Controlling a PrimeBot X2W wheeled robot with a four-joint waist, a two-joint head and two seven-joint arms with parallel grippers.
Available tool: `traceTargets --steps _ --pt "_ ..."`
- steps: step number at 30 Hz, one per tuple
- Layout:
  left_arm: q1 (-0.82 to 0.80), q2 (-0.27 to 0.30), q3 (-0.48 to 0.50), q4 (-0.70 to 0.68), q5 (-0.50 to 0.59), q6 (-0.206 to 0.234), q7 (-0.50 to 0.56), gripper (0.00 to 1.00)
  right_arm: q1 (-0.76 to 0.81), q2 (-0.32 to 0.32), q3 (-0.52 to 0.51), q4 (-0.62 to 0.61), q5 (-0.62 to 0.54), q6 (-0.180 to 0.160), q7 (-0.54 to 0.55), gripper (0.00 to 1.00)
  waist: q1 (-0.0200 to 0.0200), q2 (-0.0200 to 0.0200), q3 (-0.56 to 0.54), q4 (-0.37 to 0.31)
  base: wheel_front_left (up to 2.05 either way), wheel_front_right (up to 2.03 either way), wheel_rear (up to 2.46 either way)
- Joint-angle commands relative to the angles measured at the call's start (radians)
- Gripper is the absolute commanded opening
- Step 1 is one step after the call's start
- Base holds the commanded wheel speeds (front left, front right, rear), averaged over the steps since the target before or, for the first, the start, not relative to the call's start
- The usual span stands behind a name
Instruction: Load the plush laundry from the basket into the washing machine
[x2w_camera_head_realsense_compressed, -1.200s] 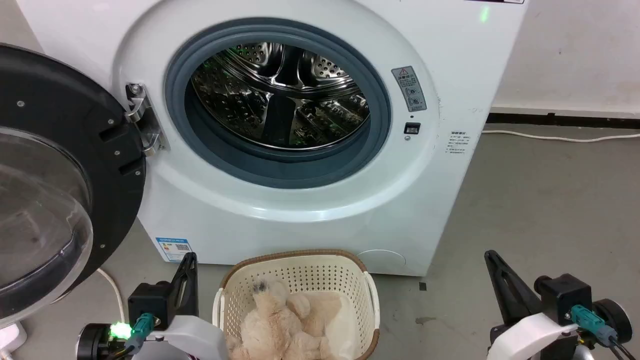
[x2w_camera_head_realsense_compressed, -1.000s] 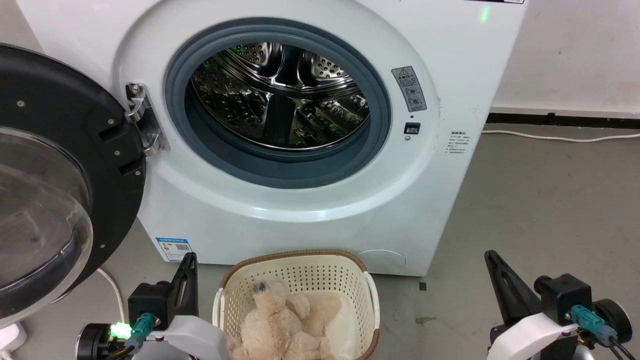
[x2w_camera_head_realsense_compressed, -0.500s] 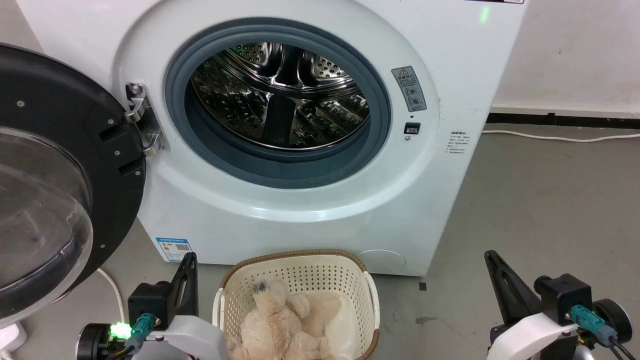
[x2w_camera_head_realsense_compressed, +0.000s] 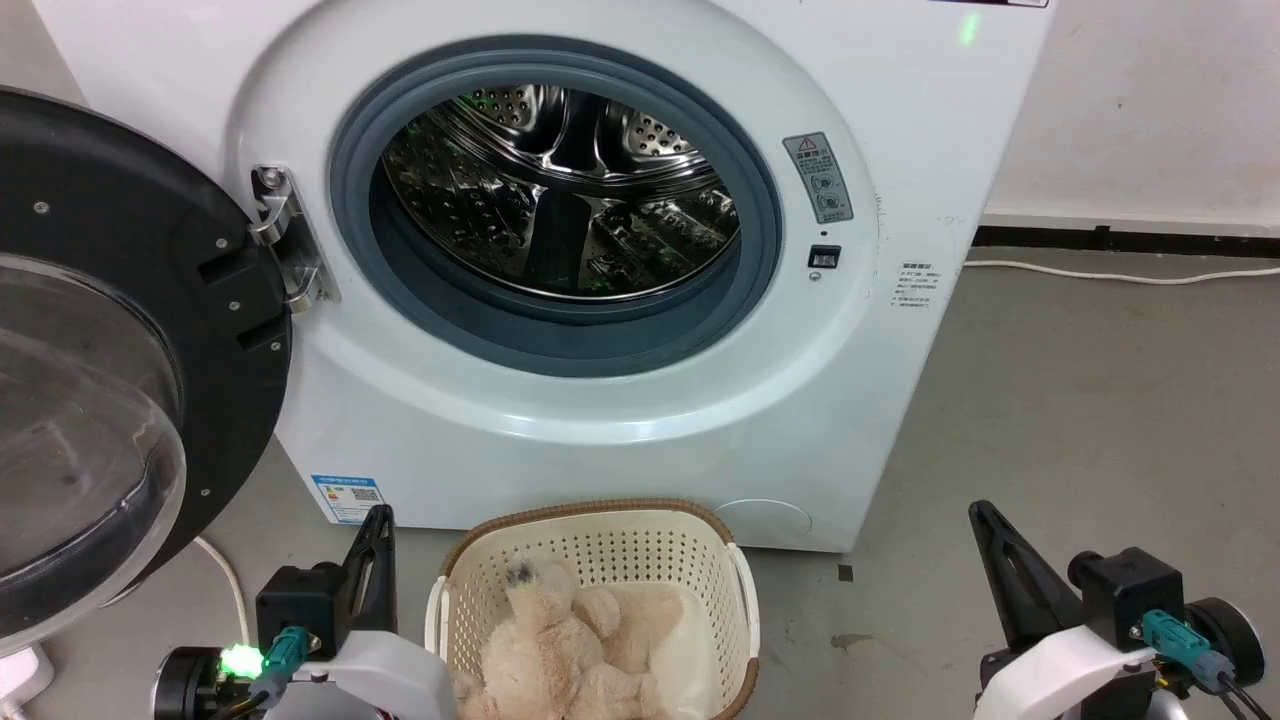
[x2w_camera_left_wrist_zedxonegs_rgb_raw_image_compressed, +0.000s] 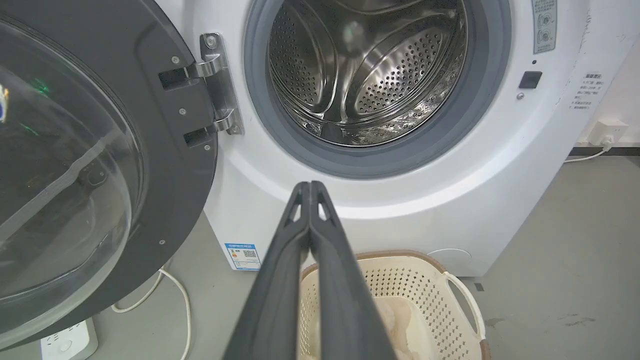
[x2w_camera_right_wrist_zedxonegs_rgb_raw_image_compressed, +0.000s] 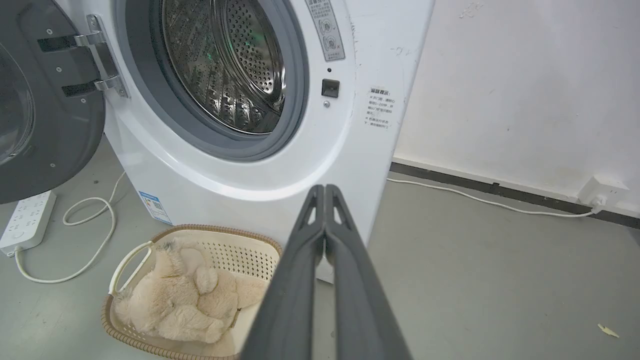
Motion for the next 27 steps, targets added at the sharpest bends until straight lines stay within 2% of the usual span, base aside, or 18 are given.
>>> traceTargets --steps 1,27 --pt "-0.015 -0.001 0.003 -0.005 0.002 -0.004 0.000 0.00 -0.012 0.000 -0.002 -0.005 -0.008 -0.001 0.000 0.00 0.0000 0.0000 0.000 0.000 0.00 0.00 0.00" --pt "-0.015 -0.001 0.003 -0.005 0.002 -0.004 0.000 0.00 -0.012 0.000 -0.002 -0.005 -0.008 -0.001 0.000 0.00 0.0000 0.0000 0.000 0.000 0.00 0.00 0.00"
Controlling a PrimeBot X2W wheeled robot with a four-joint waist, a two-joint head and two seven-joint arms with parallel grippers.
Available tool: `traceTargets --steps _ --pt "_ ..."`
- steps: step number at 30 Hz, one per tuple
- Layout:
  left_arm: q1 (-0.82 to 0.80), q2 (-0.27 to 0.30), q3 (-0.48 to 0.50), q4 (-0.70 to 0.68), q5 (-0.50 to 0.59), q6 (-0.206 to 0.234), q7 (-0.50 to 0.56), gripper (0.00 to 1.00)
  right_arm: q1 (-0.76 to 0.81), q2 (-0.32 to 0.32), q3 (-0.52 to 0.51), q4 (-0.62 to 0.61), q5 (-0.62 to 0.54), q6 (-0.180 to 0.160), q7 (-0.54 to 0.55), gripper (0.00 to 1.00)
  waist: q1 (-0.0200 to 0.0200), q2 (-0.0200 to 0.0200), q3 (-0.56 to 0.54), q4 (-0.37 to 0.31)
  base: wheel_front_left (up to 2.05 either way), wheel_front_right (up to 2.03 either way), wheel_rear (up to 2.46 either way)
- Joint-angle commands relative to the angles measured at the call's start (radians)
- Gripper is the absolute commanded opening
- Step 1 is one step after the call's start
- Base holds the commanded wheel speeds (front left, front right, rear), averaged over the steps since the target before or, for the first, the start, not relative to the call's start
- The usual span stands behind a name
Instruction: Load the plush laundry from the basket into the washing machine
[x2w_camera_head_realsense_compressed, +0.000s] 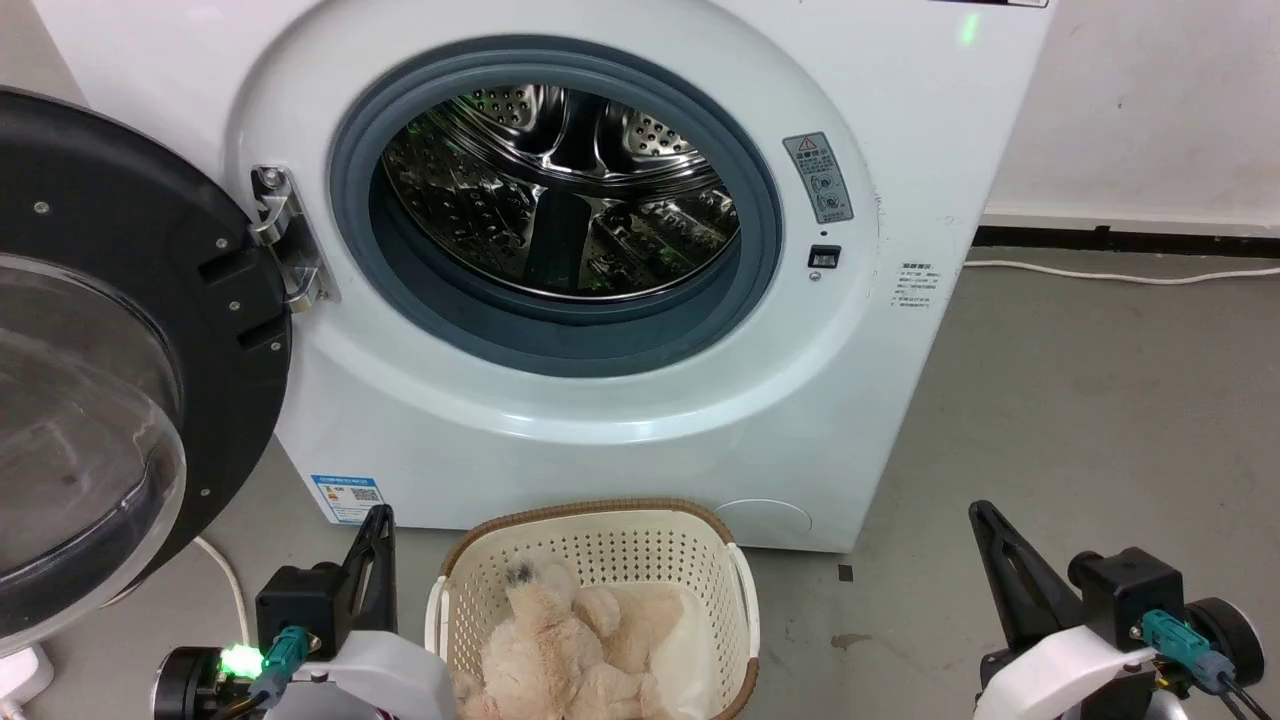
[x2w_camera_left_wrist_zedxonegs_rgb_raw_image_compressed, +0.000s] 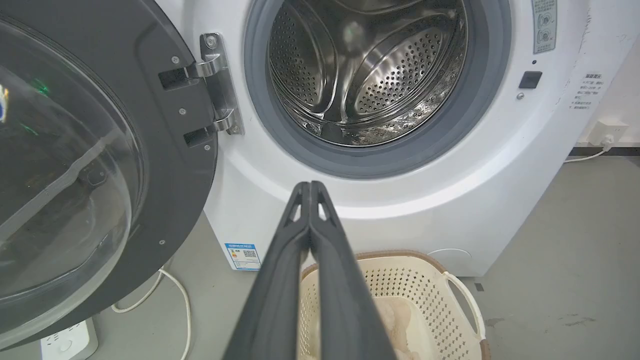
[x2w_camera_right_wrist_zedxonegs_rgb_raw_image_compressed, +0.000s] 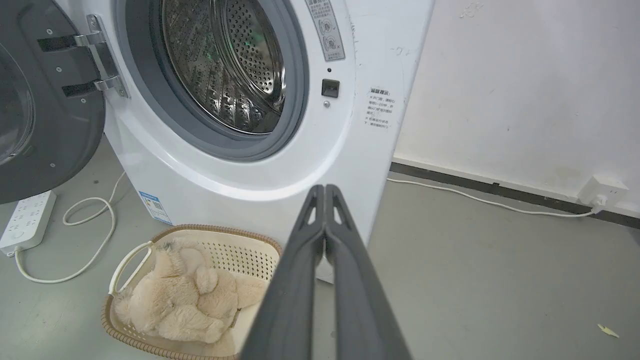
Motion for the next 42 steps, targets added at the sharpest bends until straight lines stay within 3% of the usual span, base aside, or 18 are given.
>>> traceTargets --steps 1,42 --pt "-0.015 -0.001 0.003 -0.005 0.002 -0.004 0.000 0.00 -0.012 0.000 -0.002 -0.005 -0.008 -0.001 0.000 0.00 0.0000 0.0000 0.000 0.000 0.00 0.00 0.00" --pt "-0.015 -0.001 0.003 -0.005 0.002 -0.004 0.000 0.00 -0.012 0.000 -0.002 -0.005 -0.008 -0.001 0.000 0.00 0.0000 0.0000 0.000 0.000 0.00 0.00 0.00"
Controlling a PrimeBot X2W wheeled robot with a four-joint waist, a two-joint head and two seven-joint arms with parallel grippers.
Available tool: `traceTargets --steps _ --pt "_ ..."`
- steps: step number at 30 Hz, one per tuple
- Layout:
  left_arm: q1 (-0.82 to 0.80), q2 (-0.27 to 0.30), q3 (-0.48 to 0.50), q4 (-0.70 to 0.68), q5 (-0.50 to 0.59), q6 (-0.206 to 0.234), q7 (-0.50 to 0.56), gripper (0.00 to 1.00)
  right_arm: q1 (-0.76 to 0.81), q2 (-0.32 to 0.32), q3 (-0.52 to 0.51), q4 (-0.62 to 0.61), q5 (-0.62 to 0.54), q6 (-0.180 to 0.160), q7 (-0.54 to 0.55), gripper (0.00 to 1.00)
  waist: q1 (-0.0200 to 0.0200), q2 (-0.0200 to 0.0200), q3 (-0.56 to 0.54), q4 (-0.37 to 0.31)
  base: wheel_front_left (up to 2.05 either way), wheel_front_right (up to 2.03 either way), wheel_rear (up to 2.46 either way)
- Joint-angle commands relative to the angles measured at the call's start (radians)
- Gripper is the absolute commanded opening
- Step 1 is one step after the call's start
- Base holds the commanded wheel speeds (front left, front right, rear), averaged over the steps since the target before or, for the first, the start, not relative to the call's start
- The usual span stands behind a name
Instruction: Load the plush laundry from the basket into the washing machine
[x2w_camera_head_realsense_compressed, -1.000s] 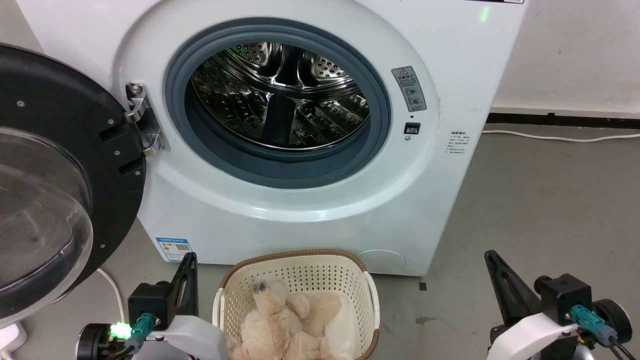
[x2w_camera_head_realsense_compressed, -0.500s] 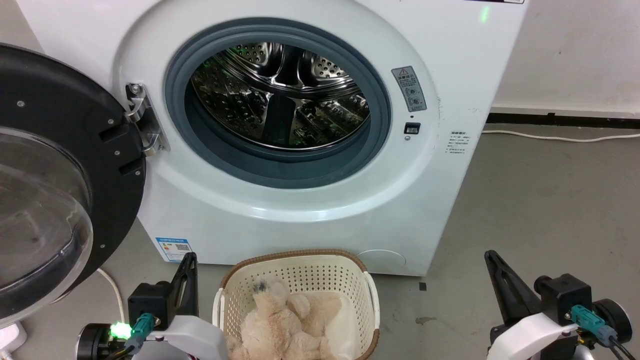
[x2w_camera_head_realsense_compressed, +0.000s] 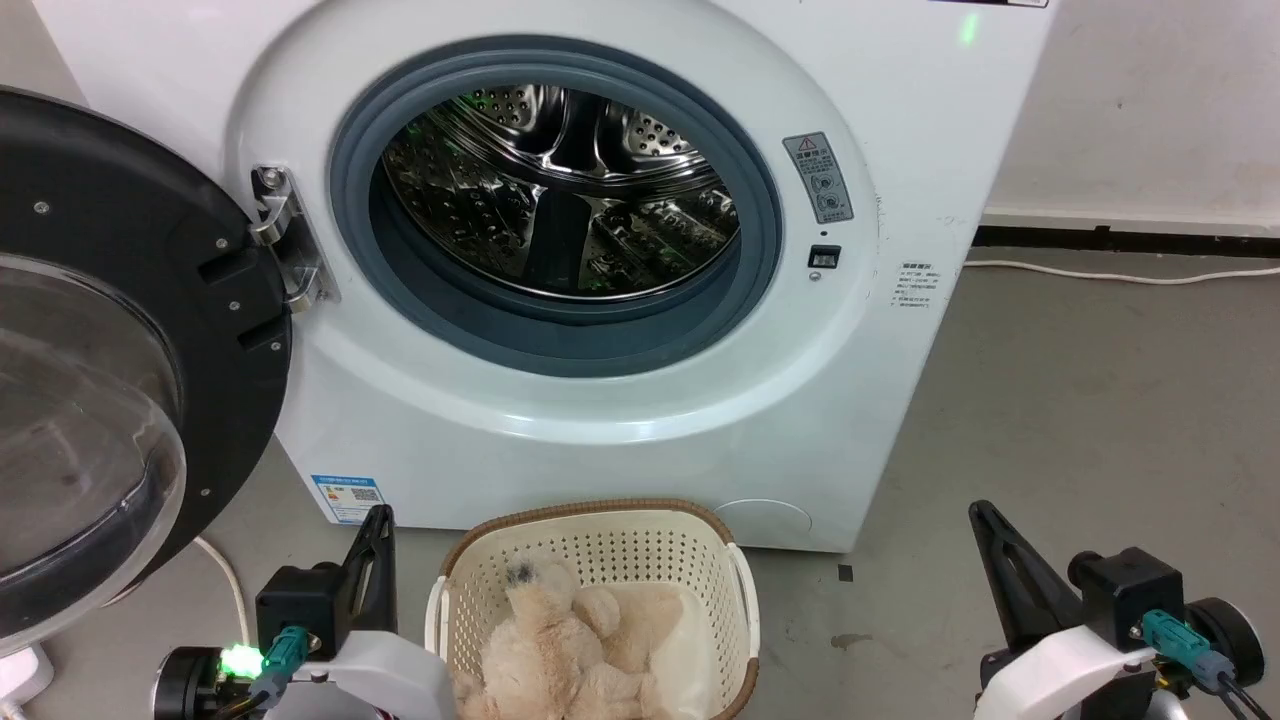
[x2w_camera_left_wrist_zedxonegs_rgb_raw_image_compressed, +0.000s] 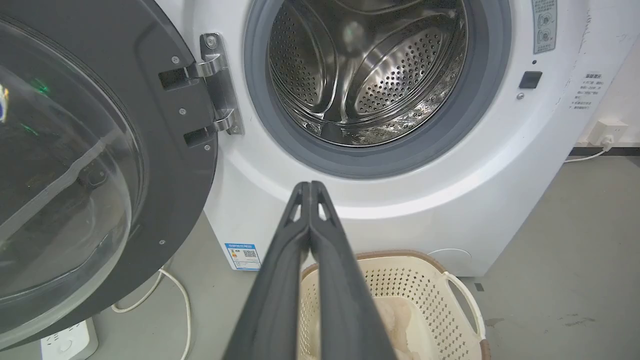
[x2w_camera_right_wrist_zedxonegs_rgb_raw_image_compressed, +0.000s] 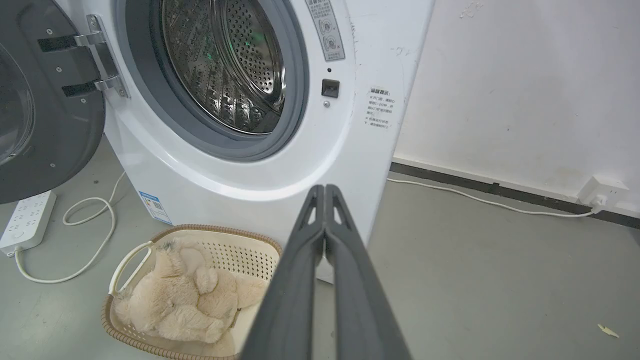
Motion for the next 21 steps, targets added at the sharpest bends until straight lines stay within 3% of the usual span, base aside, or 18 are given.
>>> traceTargets --steps 1,2,21 --pt "-0.015 -0.001 0.003 -0.005 0.002 -0.004 0.000 0.00 -0.012 0.000 -0.003 -0.005 -0.008 -0.001 0.000 0.00 0.0000 0.0000 0.000 0.000 0.00 0.00 0.00" --pt "0.000 0.000 0.000 0.000 0.000 0.000 0.000 1.00 0.000 0.000 0.000 0.000 0.000 0.000 0.000 1.00 0.0000 0.0000 0.000 0.000 0.00 0.00 0.00" --pt "-0.011 0.001 -0.024 0.047 -0.064 -0.001 -0.028 1.00 0.013 0.000 0.008 0.015 0.063 0.000 -0.043 1.00 0.0000 0.0000 0.015 -0.002 0.00 0.00 0.00"
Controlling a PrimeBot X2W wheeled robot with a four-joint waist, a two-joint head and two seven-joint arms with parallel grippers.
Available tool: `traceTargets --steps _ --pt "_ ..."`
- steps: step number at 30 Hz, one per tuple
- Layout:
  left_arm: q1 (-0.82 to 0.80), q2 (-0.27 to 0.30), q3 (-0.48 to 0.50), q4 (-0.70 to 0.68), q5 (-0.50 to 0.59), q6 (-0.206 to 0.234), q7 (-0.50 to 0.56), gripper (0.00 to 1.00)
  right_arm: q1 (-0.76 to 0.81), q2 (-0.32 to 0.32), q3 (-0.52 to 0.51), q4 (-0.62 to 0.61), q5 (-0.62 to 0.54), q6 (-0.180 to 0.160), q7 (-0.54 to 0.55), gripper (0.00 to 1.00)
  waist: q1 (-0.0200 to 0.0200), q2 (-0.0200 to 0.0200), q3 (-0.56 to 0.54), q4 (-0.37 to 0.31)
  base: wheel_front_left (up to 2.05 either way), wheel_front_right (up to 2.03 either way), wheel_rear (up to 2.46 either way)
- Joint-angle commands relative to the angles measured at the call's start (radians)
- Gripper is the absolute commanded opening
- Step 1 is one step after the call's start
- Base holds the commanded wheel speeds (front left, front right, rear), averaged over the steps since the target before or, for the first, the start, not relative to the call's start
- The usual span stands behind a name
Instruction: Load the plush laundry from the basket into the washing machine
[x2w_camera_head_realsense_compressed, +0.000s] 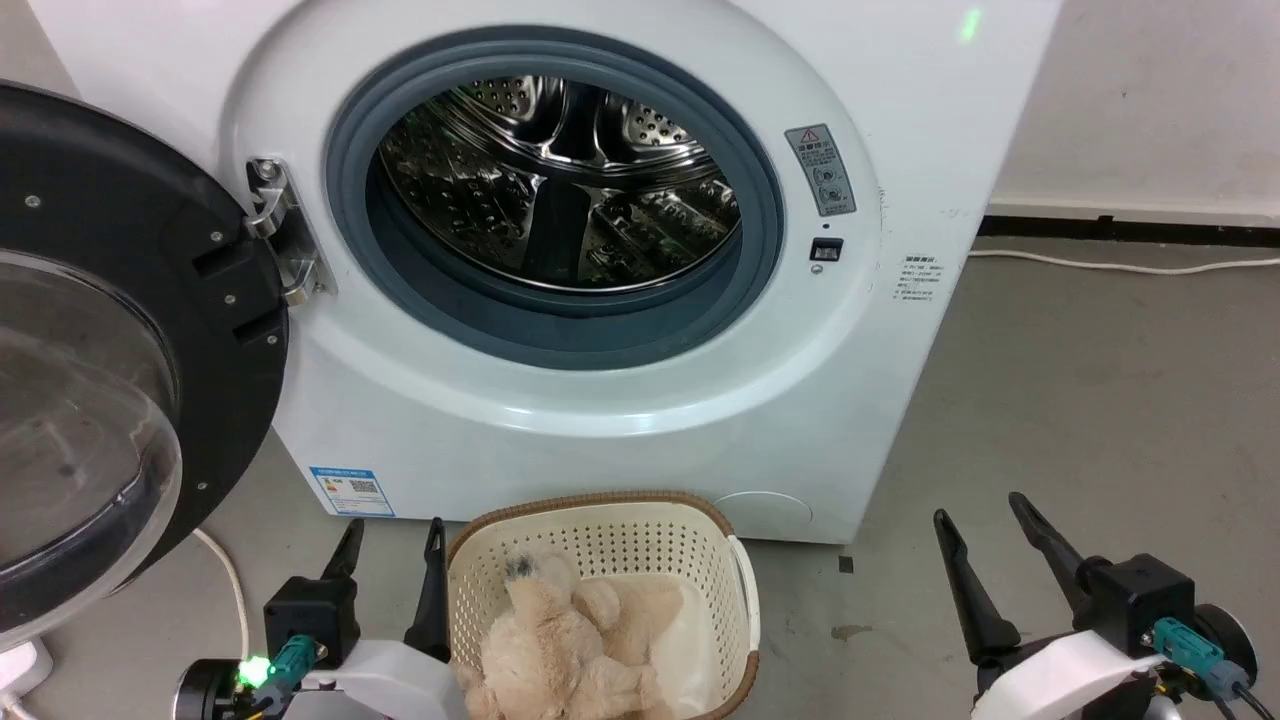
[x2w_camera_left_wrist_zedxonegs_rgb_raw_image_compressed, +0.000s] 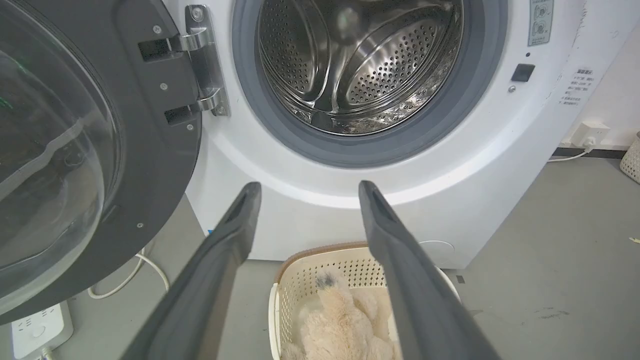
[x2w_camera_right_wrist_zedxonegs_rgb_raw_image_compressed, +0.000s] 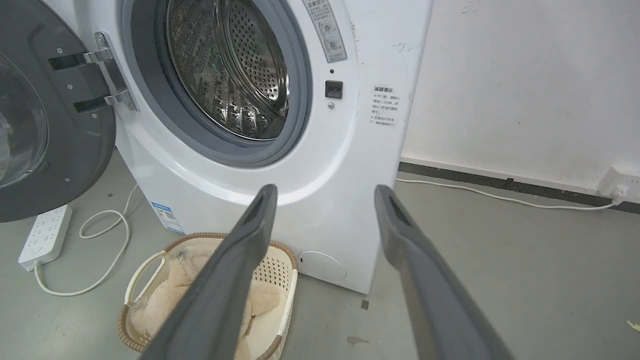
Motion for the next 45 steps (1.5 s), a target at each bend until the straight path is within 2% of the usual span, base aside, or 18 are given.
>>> traceTargets --steps 1,21,35,45 --pt "-0.016 0.001 -0.005 0.010 -0.012 -0.003 0.000 1.00 0.010 0.000 0.002 0.002 0.010 0.000 -0.009 1.00 0.0000 0.0000 0.005 -0.001 0.00 0.00 0.00" --pt "-0.196 0.033 -0.060 0.254 -0.098 -0.037 0.115 1.00 -0.031 0.000 0.001 -0.023 0.080 0.000 -0.057 1.00 0.0000 0.0000 0.165 -0.052 0.00 0.00 0.00" --pt "-0.335 0.068 -0.093 0.418 -0.159 -0.047 0.276 1.00 -0.051 0.000 -0.009 -0.061 0.125 0.000 -0.086 1.00 0.0000 0.0000 0.319 -0.082 0.00 0.00 0.00" --pt "-0.432 0.099 -0.129 0.505 -0.186 -0.057 0.343 1.00 -0.063 0.000 -0.011 -0.088 0.155 -0.001 -0.107 1.00 0.0000 0.0000 0.423 -0.094 0.00 0.00 0.00"
